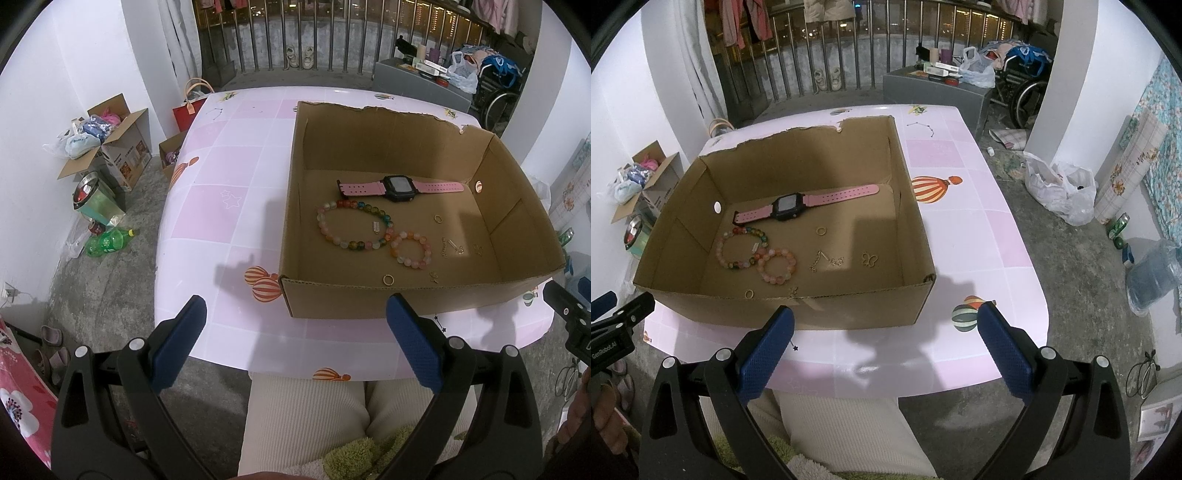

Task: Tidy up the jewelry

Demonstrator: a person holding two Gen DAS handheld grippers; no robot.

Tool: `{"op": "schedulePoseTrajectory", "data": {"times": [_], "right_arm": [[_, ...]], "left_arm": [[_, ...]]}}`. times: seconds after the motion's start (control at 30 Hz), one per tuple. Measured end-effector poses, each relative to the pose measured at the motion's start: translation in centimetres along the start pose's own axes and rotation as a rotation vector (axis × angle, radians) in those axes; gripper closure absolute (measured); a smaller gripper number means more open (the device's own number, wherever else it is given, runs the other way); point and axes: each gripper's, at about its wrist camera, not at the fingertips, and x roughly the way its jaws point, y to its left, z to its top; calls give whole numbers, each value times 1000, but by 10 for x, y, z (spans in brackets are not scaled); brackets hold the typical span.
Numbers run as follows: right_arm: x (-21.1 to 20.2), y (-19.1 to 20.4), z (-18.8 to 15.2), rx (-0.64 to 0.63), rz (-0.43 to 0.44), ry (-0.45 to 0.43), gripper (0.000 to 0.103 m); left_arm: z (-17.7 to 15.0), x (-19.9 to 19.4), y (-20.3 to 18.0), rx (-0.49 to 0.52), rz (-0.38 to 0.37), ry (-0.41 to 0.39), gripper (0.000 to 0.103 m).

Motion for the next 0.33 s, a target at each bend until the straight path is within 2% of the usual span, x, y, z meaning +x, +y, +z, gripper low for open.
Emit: {"op": "schedulePoseTrajectory", "data": {"times": [0.33], "right_arm": [[0,0,-1,0,-1,0,7]], "left_arm": [[0,0,0,0,0,2,9]]}}
